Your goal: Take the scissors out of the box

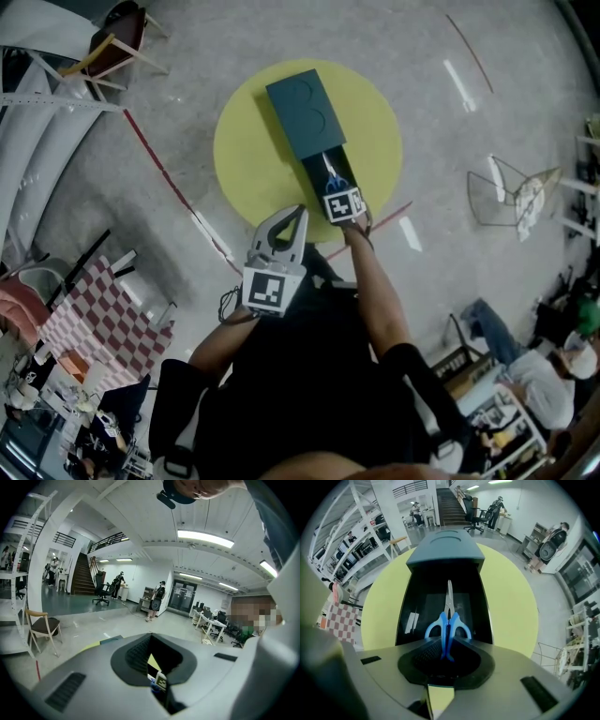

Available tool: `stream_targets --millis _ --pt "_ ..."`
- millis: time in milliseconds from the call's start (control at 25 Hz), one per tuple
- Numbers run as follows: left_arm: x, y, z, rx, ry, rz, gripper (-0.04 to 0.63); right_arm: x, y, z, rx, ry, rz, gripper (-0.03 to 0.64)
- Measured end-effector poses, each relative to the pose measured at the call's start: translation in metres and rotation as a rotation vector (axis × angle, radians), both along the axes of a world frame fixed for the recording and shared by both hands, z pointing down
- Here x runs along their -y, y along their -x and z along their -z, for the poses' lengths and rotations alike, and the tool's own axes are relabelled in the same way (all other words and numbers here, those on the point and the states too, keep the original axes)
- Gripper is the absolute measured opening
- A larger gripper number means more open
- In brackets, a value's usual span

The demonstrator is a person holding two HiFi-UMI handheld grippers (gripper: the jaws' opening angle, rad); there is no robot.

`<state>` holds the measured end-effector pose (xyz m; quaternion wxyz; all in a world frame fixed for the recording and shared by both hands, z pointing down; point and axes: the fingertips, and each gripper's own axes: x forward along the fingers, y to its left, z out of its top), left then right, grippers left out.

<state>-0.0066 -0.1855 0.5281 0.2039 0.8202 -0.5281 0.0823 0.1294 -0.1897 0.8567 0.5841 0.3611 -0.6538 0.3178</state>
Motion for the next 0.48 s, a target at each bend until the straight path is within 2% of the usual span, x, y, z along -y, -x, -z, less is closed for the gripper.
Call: stream_targets --millis 480 --pt "-0.009 -0.005 0.018 -0.013 -0.058 -0.006 -0.008 -0.004 -0.003 0.029 0.026 -0.040 -0.039 0.072"
